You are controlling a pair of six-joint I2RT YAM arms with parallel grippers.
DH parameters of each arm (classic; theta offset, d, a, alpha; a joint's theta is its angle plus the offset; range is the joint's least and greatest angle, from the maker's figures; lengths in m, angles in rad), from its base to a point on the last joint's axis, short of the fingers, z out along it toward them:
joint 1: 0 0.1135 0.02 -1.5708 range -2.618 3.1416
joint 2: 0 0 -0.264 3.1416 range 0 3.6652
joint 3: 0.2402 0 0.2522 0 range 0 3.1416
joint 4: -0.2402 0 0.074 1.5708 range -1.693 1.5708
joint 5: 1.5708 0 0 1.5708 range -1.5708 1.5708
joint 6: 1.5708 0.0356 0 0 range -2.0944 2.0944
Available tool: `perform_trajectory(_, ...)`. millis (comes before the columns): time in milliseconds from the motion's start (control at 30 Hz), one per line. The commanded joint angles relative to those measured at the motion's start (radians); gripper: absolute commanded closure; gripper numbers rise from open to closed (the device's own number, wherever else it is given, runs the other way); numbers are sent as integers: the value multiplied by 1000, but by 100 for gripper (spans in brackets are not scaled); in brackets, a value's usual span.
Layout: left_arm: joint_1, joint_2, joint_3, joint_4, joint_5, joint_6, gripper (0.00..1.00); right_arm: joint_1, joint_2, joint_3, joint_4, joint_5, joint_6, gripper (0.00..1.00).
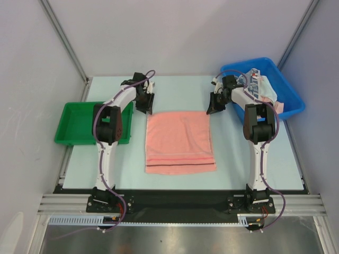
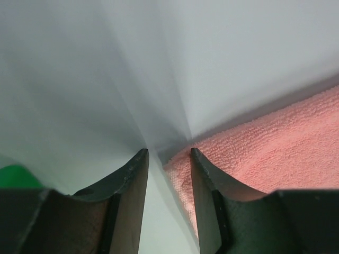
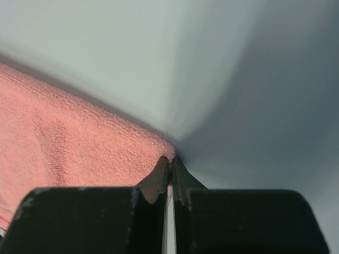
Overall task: Fold and stack the towels
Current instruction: Fold the towel
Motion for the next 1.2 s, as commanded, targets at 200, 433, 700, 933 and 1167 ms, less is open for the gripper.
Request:
perform_trajectory(200,-25,19,9,-18,7,21,77,-11,-46,-7,16,30,-17,100)
perform_trajectory(433,-30,-23,93,5,1,-45,100,-11,-92,-38,108,77,-13,100)
perform_trajectory(700,-24,-208,46,146,-64,-66,100,-11,-308,-212,390,108,-3,100)
perform_trajectory(933,-24,-401,-105,282,-87,-71,100,-11,-548,-346,573,154,7,100)
perform_trajectory(1167,-24,-595,-191,347,-85,-62,100,-12,-727,-354,582,157,0,100)
